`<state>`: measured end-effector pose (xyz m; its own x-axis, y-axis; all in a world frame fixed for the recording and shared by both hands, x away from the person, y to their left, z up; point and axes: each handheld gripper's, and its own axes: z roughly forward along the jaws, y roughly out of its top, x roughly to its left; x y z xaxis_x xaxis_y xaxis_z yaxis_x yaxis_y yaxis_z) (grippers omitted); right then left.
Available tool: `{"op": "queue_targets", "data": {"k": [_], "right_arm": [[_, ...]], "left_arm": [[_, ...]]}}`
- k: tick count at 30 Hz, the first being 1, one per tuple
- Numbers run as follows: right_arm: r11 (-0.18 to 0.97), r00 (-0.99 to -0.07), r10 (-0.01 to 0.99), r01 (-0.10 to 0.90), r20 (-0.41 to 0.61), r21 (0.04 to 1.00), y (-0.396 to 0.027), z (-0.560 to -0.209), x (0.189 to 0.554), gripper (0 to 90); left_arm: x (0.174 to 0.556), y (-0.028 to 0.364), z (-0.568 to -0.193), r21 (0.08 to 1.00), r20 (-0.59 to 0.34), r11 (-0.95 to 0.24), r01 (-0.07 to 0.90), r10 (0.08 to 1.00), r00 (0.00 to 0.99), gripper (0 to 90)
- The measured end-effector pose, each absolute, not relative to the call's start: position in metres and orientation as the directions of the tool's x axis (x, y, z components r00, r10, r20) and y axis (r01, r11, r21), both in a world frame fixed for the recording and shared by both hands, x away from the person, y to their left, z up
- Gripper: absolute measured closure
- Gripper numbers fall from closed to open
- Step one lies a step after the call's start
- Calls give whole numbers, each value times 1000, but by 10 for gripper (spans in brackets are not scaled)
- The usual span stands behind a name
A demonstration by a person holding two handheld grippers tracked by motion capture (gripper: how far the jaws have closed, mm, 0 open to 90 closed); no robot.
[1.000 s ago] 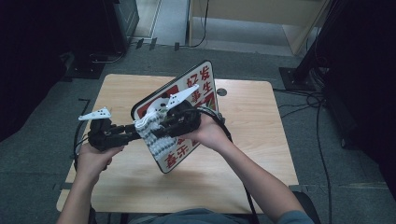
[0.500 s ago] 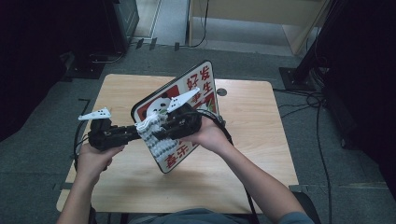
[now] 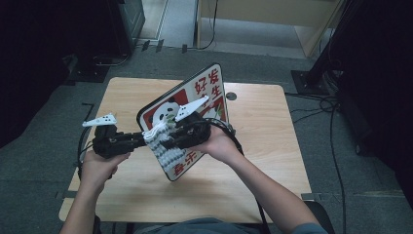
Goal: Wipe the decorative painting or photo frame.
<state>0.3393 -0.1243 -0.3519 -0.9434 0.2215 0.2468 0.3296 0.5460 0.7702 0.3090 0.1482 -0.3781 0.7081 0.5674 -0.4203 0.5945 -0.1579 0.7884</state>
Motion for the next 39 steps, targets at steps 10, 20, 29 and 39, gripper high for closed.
{"op": "queue_targets", "data": {"k": [10, 20, 29, 39], "right_arm": [[547, -941, 239, 335, 241, 767, -128, -362, 335, 731], [556, -936, 247, 348, 249, 755, -129, -371, 332, 730], [554, -934, 252, 354, 253, 753, -131, -379, 330, 733], [568, -932, 246, 361, 266, 740, -132, -390, 329, 734]], "left_arm": [[308, 147, -378, 788, -418, -162, 594, 567, 710, 626], [307, 147, -379, 788, -420, -160, 595, 567, 709, 626], [307, 147, -379, 787, -419, -164, 595, 567, 710, 625], [307, 146, -379, 787, -415, -166, 594, 569, 709, 626]]}}
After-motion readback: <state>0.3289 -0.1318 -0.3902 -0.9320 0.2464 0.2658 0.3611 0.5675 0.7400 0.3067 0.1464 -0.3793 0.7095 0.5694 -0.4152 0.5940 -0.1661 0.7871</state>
